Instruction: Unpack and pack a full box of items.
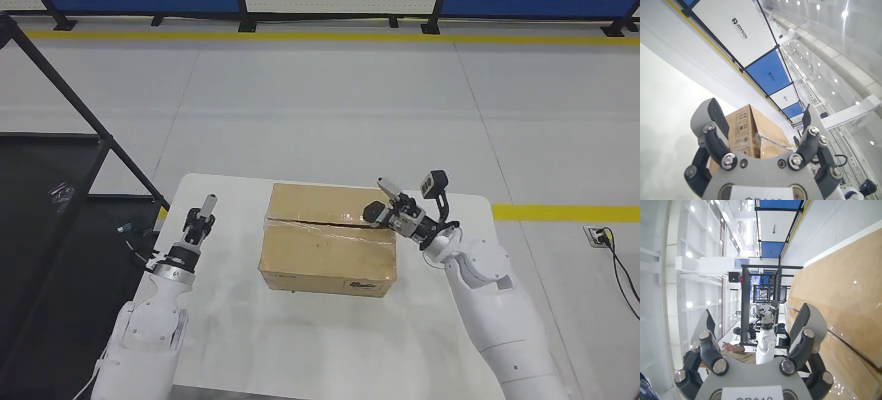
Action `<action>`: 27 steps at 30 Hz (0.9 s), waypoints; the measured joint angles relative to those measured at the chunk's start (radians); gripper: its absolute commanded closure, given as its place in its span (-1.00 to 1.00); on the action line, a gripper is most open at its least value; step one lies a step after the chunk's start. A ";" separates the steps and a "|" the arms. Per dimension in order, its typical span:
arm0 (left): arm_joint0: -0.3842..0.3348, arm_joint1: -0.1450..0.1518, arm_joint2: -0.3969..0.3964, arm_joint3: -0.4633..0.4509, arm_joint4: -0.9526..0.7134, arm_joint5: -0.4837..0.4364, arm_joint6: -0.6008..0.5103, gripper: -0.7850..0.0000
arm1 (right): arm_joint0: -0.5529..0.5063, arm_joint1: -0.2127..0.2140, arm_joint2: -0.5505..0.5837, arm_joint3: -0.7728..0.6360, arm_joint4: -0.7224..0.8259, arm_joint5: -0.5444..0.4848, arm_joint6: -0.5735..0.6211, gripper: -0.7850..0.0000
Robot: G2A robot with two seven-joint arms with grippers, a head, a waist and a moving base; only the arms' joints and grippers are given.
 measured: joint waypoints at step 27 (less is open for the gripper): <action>0.001 0.004 0.015 0.038 -0.013 -0.007 -0.009 -1.00 | -0.179 0.050 -0.052 -0.281 -0.328 -0.206 0.219 -1.00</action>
